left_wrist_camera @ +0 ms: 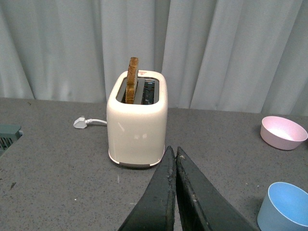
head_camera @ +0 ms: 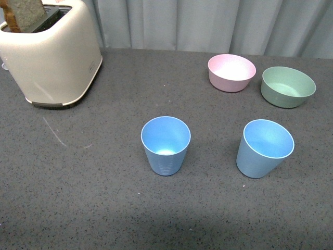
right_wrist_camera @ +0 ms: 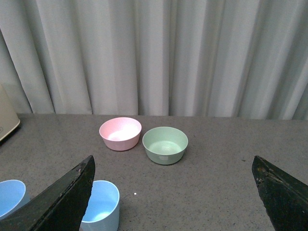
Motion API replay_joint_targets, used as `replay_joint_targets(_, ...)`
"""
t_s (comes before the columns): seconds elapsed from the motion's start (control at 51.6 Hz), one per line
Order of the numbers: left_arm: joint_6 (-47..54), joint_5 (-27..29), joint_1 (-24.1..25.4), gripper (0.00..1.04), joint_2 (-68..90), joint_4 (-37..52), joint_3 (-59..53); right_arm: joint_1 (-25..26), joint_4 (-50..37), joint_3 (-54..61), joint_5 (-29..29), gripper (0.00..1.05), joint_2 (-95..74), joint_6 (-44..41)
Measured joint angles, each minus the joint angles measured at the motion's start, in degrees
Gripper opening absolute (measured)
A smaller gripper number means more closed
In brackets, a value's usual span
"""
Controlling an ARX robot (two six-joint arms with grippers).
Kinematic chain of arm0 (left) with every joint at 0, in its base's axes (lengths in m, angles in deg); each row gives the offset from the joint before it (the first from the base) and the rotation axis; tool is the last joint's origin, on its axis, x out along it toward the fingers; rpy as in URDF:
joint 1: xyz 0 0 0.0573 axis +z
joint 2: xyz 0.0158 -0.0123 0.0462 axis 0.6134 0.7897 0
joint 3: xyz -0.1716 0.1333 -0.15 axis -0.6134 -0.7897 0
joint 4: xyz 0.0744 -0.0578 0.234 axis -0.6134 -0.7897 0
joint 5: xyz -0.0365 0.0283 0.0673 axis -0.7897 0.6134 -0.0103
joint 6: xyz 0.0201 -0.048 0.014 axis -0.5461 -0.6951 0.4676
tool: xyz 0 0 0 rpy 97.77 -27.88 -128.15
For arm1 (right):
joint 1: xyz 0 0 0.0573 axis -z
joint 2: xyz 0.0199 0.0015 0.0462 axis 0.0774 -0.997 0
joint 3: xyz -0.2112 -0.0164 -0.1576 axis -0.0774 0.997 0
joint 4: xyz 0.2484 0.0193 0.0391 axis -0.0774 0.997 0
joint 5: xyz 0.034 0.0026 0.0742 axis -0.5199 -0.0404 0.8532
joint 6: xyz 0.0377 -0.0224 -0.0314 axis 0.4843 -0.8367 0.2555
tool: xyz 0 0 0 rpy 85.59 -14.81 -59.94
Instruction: Stack blue cups with both arms
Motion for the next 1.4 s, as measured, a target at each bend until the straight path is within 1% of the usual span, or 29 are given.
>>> replay_joint_targets(0.271, 0.0, -0.02, 0.0, 0.04, -4.15, -4.17, 0.0, 0.0, 0.0, 0.0, 0.0, 0.95, 0.0, 0.0)
replay_joint_targets(0.349, 0.02, -0.02, 0.0, 0.04, -10.75, -12.83, 0.0, 0.0, 0.0, 0.0, 0.0, 0.95, 0.0, 0.0)
replay_joint_targets(0.368, 0.04, -0.02, 0.0, 0.04, -11.96, -13.55, 0.0, 0.0, 0.0, 0.0, 0.0, 0.95, 0.02, 0.0)
replay_joint_targets(0.737, 0.04, -0.04, 0.0, 0.04, -13.79, -14.16, 0.0, 0.0, 0.0, 0.0, 0.0, 0.95, 0.0, 0.0)
replay_joint_targets(0.776, 0.02, -0.04, 0.0, 0.07, -13.79, -14.16, 0.0, 0.0, 0.0, 0.0, 0.0, 0.95, 0.0, 0.0)
replay_joint_targets(0.814, 0.02, -0.04, 0.0, 0.14, -13.81, -14.16, 0.0, 0.0, 0.0, 0.0, 0.0, 0.95, 0.0, 0.0)
replay_joint_targets(0.834, 0.02, -0.04, 0.0, 0.16, -13.81, -14.16, 0.0, 0.0, 0.0, 0.0, 0.0, 0.95, 0.0, 0.0)
replay_joint_targets(0.911, 0.02, -0.04, 0.0, 0.3, -13.81, -14.16, 0.0, 0.0, 0.0, 0.0, 0.0, 0.95, 0.0, 0.0)
replay_joint_targets(0.931, 0.02, -0.04, 0.0, 0.36, -13.81, -14.16, 0.0, 0.0, 0.0, 0.0, 0.0, 0.95, 0.0, 0.0)
replay_joint_targets(1.008, 0.02, -0.04, 0.0, 0.48, -13.79, -14.16, 0.0, -0.63, 3.74, -1.14, -2.97, 0.95, -1.7, -3.63)
replay_joint_targets(1.105, 0.02, -0.04, 0.0, 0.62, -13.84, -14.16, 0.0, -0.66, 4.28, -2.4, -2.47, 0.95, -6.45, -6.91)
replay_joint_targets(1.183, 0.02, -0.04, 0.0, 0.75, -13.81, -14.16, 0.0, -0.52, 1.79, -4.22, -1.51, 0.95, -12.7, -7.32)
replay_joint_targets(1.202, 0.02, -0.04, 0.0, 0.77, -13.81, -14.16, 0.0, -0.52, 1.27, -4.55, -1.51, 0.95, -13.86, -7.34)
replay_joint_targets(1.222, 0.02, -0.04, 0.0, 0.82, -13.81, -14.16, 0.0, -0.55, -0.5, -5.4, -1.38, 0.95, -17.4, -7.3)
replay_joint_targets(1.26, 0.02, -0.04, 0.0, 0.89, -13.84, -14.16, 0.0, -0.81, -3.08, -6.62, -0.81, 0.95, -22.53, -7.28)
replay_joint_targets(1.28, 0.02, -0.04, 0.0, 0.91, -13.84, -14.16, 0.0, -0.9, -3.78, -6.97, -0.63, 0.95, -24.04, -7.3)
replay_joint_targets(1.299, 0.02, -0.04, 0.0, 0.96, -13.84, -14.16, 0.0, -1.11, -5.9, -7.98, -0.39, 0.95, -28.37, -7.23)
replay_joint_targets(1.319, 0.04, -0.04, 0.0, 0.99, -13.84, -14.16, 0.0, -1.27, -7.28, -8.7, -0.09, 0.95, -31.39, -7.04)
replay_joint_targets(1.396, 0.15, -0.04, 0.0, 0.98, -13.81, -14.16, 0.0, -1.55, -10.34, -13.66, 1.01, 0.95, -47.08, -5.25)
